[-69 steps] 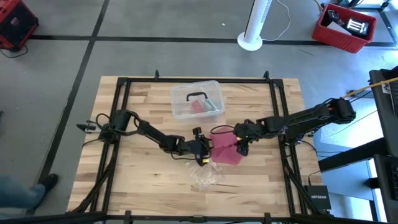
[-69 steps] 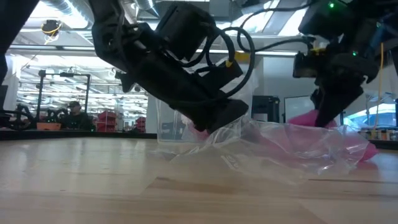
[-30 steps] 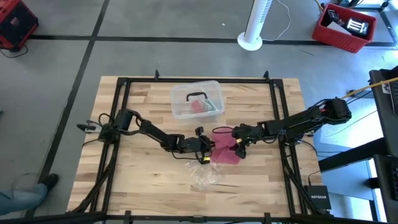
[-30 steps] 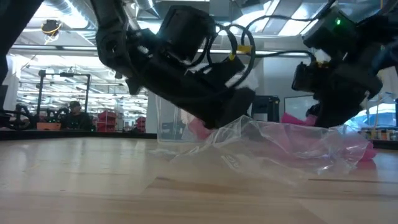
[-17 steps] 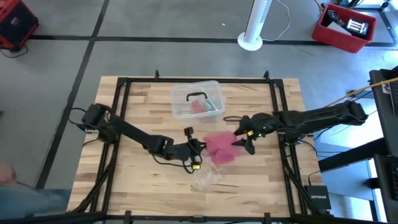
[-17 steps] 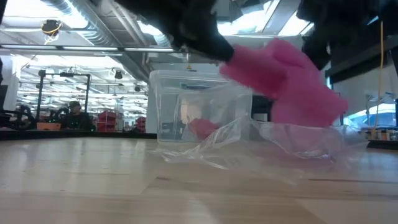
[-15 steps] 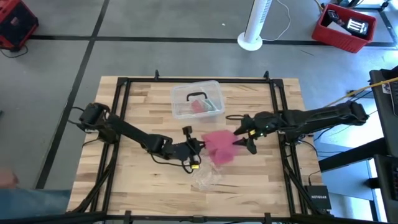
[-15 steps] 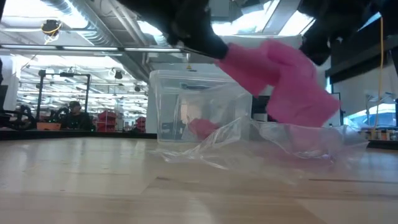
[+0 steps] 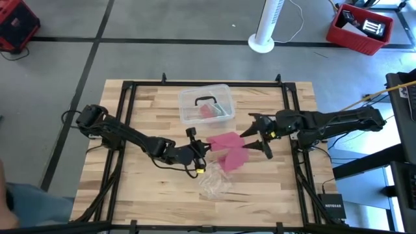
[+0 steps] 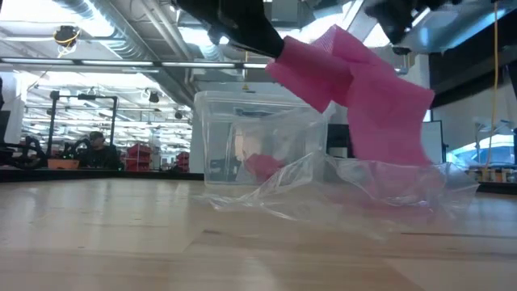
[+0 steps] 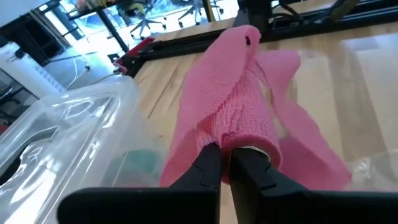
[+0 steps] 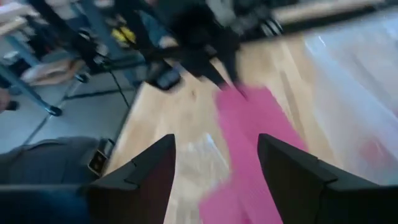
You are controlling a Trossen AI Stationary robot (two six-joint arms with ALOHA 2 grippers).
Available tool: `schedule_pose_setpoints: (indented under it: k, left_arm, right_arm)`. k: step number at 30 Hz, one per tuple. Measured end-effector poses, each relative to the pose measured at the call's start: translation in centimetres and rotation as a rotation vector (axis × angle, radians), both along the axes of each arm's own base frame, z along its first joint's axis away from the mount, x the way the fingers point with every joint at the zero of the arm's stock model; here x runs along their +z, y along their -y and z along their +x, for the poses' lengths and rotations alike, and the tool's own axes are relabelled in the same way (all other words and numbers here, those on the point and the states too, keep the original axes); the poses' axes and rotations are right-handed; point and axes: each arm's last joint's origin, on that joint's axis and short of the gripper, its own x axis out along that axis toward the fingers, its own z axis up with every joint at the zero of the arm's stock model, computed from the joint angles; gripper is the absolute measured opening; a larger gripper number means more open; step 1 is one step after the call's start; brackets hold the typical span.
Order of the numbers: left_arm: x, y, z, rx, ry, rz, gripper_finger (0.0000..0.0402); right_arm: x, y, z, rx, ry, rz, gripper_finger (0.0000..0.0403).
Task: Roll bandage
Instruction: Roll the pink bandage
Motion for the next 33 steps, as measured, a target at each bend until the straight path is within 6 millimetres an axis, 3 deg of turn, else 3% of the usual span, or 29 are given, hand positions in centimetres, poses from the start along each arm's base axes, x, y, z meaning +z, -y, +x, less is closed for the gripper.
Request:
schedule_pose_setpoints:
  k: [4,11,14,18,21,33]
  left_arm:
    - [-0.1,0.0,0.1,-0.001,-0.001,-0.004,0.0006]
    - [-0.1,0.0,0.1,-0.001,0.001,-0.008,0.0006]
    - [-0.1,0.0,0.1,0.0,-0.001,-0.01,0.0009]
    - [-0.2,0.2,0.0,-0.013,-0.004,-0.012,0.0006]
    - [-0.3,0.6,-0.1,-0.033,-0.013,-0.027,0.0006]
    - [-1.8,2.2,-1.6,-0.024,-0.08,-0.11,0.0005]
  right_arm:
    - [-1.5,-0.4,1.9,0.033,0.052,-0.117,0.023]
    - [-4.9,-0.6,5.3,0.015,-0.031,-0.243,0.0215]
    - [-5.7,-0.6,5.8,-0.007,-0.059,-0.282,0.0175]
    - [-5.8,-0.4,5.9,-0.067,-0.064,-0.331,0.0079]
    - [-4.9,-0.2,5.3,-0.068,-0.049,-0.384,0.0013]
    - [4.6,0.9,0.0,-0.216,-0.096,-0.495,0.0006]
